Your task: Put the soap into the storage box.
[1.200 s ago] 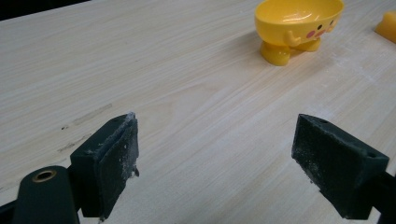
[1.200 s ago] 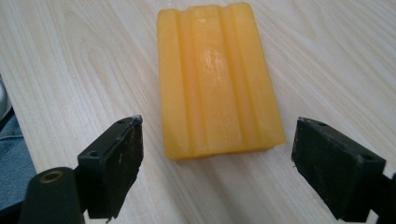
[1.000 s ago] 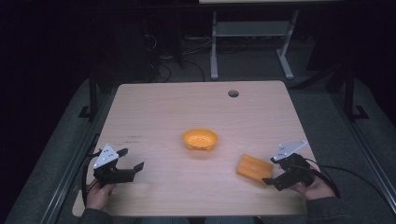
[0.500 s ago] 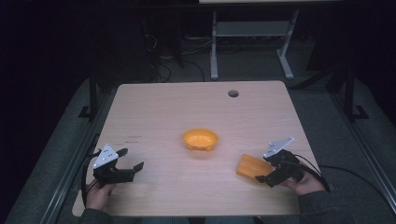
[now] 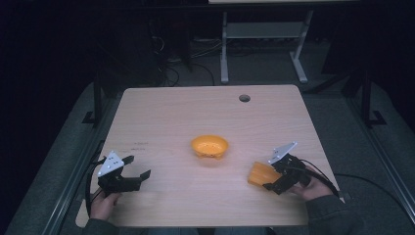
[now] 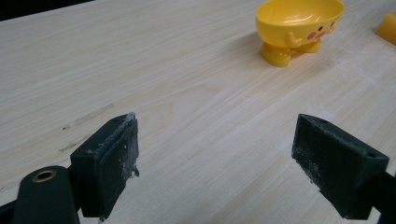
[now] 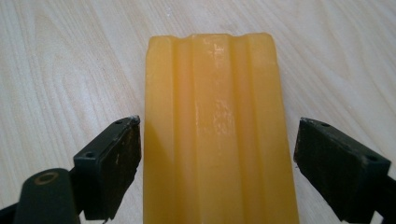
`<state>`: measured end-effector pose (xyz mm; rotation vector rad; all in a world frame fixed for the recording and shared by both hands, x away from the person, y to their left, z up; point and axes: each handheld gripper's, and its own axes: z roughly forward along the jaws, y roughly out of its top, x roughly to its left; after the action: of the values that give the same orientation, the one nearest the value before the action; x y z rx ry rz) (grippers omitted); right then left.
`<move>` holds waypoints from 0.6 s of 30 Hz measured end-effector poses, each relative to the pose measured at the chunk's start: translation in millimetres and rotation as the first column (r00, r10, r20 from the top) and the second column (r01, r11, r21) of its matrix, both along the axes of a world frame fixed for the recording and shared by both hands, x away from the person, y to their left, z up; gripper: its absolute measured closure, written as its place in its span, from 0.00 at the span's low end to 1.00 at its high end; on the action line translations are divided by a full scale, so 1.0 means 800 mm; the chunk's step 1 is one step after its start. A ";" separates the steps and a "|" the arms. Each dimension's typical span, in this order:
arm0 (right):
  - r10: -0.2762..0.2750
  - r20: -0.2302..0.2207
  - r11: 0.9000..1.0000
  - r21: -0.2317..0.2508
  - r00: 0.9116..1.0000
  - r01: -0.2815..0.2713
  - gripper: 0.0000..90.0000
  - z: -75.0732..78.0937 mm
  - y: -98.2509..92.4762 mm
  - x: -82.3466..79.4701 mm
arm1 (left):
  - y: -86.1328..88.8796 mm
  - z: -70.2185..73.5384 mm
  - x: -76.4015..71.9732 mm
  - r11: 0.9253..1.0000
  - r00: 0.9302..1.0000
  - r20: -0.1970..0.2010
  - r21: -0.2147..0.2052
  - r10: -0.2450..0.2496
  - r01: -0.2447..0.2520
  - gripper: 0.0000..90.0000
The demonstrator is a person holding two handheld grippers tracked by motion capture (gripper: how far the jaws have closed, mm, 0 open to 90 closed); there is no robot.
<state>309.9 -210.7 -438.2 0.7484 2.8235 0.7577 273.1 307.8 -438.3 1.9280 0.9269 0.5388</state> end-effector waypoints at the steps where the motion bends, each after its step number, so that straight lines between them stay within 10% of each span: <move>1: -0.001 -0.005 1.000 -0.009 1.000 0.001 0.16 -0.001 0.001 0.001 | 0.000 0.000 0.000 1.000 1.000 0.000 0.000 0.000 0.000 0.16; 18: 0.024 -0.036 0.998 -0.053 0.999 -0.026 0.16 -0.018 0.017 0.010 | 0.000 0.000 0.000 1.000 1.000 0.001 -0.002 0.001 -0.001 0.16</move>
<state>318.2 -197.0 -452.7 0.7270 2.8778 0.6759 273.4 308.0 -438.1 1.9253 0.9276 0.5386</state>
